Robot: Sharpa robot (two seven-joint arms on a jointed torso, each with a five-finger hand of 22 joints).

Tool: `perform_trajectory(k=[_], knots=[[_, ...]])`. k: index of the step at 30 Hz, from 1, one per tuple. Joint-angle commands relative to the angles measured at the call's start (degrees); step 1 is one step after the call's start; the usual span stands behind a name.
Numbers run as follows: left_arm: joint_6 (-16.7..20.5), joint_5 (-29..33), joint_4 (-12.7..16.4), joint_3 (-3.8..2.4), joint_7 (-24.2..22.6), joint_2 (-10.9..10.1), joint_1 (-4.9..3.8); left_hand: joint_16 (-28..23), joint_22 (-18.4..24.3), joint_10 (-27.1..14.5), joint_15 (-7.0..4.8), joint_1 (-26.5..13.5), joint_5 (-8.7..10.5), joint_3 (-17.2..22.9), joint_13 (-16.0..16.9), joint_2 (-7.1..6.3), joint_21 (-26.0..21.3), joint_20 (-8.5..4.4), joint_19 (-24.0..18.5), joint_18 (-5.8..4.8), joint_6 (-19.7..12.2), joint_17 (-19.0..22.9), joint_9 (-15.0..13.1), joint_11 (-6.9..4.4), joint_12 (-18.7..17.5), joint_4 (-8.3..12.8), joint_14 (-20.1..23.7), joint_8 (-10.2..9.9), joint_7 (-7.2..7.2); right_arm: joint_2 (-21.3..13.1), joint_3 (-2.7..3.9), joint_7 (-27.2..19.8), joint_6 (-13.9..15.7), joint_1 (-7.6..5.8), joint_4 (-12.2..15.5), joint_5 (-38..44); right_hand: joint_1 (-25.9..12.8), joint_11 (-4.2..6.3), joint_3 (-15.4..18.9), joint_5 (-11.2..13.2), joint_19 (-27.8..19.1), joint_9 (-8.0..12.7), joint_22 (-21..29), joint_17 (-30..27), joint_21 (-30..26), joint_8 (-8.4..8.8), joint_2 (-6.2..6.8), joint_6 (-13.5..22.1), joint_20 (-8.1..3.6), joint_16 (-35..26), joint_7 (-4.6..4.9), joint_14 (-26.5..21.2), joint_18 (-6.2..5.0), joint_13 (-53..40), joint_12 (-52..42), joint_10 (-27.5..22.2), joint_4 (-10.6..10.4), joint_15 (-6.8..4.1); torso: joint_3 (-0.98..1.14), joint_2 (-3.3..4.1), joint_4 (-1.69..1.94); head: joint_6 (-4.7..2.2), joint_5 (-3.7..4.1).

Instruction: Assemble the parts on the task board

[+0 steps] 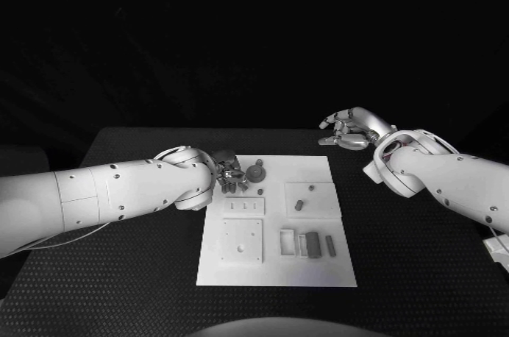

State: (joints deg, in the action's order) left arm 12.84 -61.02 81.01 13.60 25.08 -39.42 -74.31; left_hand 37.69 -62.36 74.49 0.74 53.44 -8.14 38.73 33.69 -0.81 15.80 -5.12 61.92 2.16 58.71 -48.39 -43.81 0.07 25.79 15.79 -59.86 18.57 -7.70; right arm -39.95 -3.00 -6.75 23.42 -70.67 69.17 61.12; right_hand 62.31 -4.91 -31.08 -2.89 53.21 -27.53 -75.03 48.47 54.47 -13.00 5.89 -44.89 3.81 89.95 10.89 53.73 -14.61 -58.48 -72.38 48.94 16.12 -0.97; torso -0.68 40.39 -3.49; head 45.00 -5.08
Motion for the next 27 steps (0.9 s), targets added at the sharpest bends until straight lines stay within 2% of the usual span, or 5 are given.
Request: perform_trajectory(k=[1,8,18,24,27], knots=[[1.6,-1.9,0.2,0.0,-0.2,0.2,0.37,0.7,-0.3,-0.1,-0.45,0.2,0.17,-0.5,0.2,-0.77,0.1,-0.17,1.0,0.92,5.2,0.1,-0.2,-1.19,0.7,-0.2,-0.7,0.6,4.38,-0.1,0.02,0.0,-0.8,0.03,0.0,0.6,0.0,-0.07,0.4,0.0,-0.3,0.1,-0.7,-0.1,-0.3,-0.34,-0.25,0.0,-0.03,-0.1,0.4,-0.2,-0.39,0.1,-0.3,-0.4,0.1,-0.04,0.02,0.0,-0.03,0.13,0.07],[3.7,-3.2,0.8,0.02,2.7,0.2,1.09,4.9,-2.8,1.3,-2.0,-0.6,-0.94,-1.7,3.0,-0.61,1.8,-1.68,3.6,0.97,6.8,0.0,-3.2,-2.79,5.0,-2.1,-2.4,4.2,5.77,-0.2,0.02,0.0,-1.0,0.04,0.0,0.6,0.0,-0.07,0.4,0.0,-0.3,0.1,-0.7,-0.1,-0.3,-0.34,-0.25,0.0,-0.02,-0.1,0.4,-0.2,-0.39,0.1,-0.3,-0.4,0.1,-0.04,0.05,-0.03,-0.03,0.39,0.13],[3.8,-3.5,1.6,0.03,3.5,0.2,1.61,9.3,-6.0,2.0,-3.17,-1.0,-1.53,-1.8,5.5,-1.39,3.5,-2.83,5.3,0.98,7.4,0.4,-5.4,-3.99,9.1,-2.9,-3.2,6.9,6.71,-0.2,0.02,0.1,-1.2,0.07,-0.1,0.7,0.0,-0.08,0.4,0.0,-0.3,0.1,-0.7,-0.1,-0.3,-0.35,-0.25,0.1,0.0,-0.1,0.41,-0.3,-0.39,0.1,-0.4,-0.4,0.1,-0.05,0.06,-0.03,-0.05,0.79,0.16],[3.9,-4.3,1.7,0.03,3.4,0.2,1.8,14.0,-9.3,3.0,-4.56,-1.5,-4.64,-2.3,7.5,-2.03,5.9,-4.15,7.3,1.13,8.9,0.5,-7.6,-5.42,14.1,-3.4,-4.5,9.1,7.88,-0.3,0.02,0.2,-1.4,0.07,-0.1,0.7,0.0,-0.08,0.4,0.0,-0.3,0.1,-0.7,-0.1,-0.3,-0.35,-0.24,0.1,0.0,0.0,0.41,-0.3,-0.39,0.2,-0.4,-0.4,0.1,-0.05,0.07,-0.01,0.01,1.05,0.1],[4.0,-5.3,1.6,0.03,3.3,0.2,1.94,14.6,-9.8,2.8,-4.68,-1.3,-4.81,-2.1,7.7,-2.24,6.0,-4.31,7.3,1.08,8.8,0.7,-7.9,-5.5,14.8,-3.2,-4.3,9.1,7.93,-0.3,0.02,0.2,-1.4,0.07,0.0,0.7,0.0,-0.08,0.4,0.0,-0.3,0.1,-0.7,-0.1,-0.3,-0.35,-0.24,0.1,0.0,0.0,0.41,-0.3,-0.39,0.2,-0.4,-0.4,0.1,-0.05,0.07,-0.01,0.01,1.14,0.12]])
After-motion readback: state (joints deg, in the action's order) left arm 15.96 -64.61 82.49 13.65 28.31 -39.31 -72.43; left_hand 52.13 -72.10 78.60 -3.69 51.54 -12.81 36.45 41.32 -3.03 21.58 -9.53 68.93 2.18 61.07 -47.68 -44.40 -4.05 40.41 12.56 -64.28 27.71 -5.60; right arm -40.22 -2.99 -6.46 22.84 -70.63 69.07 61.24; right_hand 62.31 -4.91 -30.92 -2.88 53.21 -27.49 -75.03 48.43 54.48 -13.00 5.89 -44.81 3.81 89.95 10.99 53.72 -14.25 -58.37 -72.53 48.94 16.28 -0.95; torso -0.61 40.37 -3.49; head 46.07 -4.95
